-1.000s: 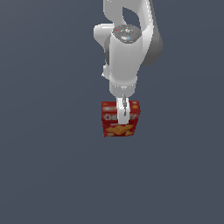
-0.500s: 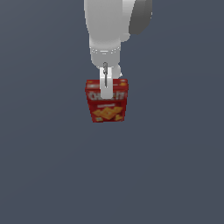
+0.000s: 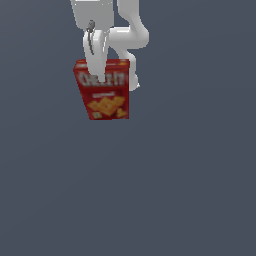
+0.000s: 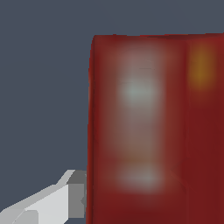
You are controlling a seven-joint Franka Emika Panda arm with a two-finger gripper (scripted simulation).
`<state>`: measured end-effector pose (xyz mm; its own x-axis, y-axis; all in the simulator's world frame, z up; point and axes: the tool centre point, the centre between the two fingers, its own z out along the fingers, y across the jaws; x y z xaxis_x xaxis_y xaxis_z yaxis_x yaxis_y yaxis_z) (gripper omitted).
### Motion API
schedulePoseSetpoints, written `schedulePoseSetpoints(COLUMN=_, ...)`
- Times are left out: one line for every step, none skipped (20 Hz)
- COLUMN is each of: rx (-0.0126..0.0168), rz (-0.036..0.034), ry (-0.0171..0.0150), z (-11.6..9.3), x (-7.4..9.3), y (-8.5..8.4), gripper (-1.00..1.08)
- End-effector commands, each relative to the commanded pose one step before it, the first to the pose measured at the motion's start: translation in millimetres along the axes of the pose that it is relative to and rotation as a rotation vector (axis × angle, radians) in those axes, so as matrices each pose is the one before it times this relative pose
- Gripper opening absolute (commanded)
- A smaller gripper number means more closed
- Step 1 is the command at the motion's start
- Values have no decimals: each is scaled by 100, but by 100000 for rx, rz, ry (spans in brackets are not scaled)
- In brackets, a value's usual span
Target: Pick up the object and move it to a goal position.
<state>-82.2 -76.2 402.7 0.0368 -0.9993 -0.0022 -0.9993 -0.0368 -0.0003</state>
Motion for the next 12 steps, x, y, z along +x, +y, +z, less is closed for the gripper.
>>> schedulePoseSetpoints(rx=-33, rz=-82, ry=25, z=-1723, x=1038, y=726, gripper=-100)
schedulePoseSetpoints(rx=-2, rz=-4, ry=49, z=-548, x=326, y=210, gripper=-100)
schedulePoseSetpoints(rx=0, rz=0, ry=0, z=-488, x=315, y=186, gripper=-100)
schedulePoseSetpoints(rx=0, rz=0, ry=0, z=-431, x=280, y=161, gripper=-100)
schedulePoseSetpoints(rx=-1, rz=-9, ry=48, z=-381, x=221, y=133, gripper=-100)
schedulePoseSetpoints(rx=0, rz=0, ry=0, z=-320, x=213, y=108, gripper=-100)
schedulePoseSetpoints(rx=0, rz=-16, ry=46, z=-271, x=152, y=80, gripper=-100)
schedulePoseSetpoints(rx=0, rz=0, ry=0, z=-211, x=148, y=56, gripper=-100)
schedulePoseSetpoints(rx=0, rz=0, ry=0, z=-157, x=115, y=32, gripper=-100)
schedulePoseSetpoints(rx=3, rz=-27, ry=41, z=-112, x=49, y=9, gripper=-100)
schedulePoseSetpoints(rx=0, rz=0, ry=0, z=-57, x=47, y=-1, gripper=-100)
schedulePoseSetpoints(rx=0, rz=0, ry=0, z=-17, x=14, y=-2, gripper=-100)
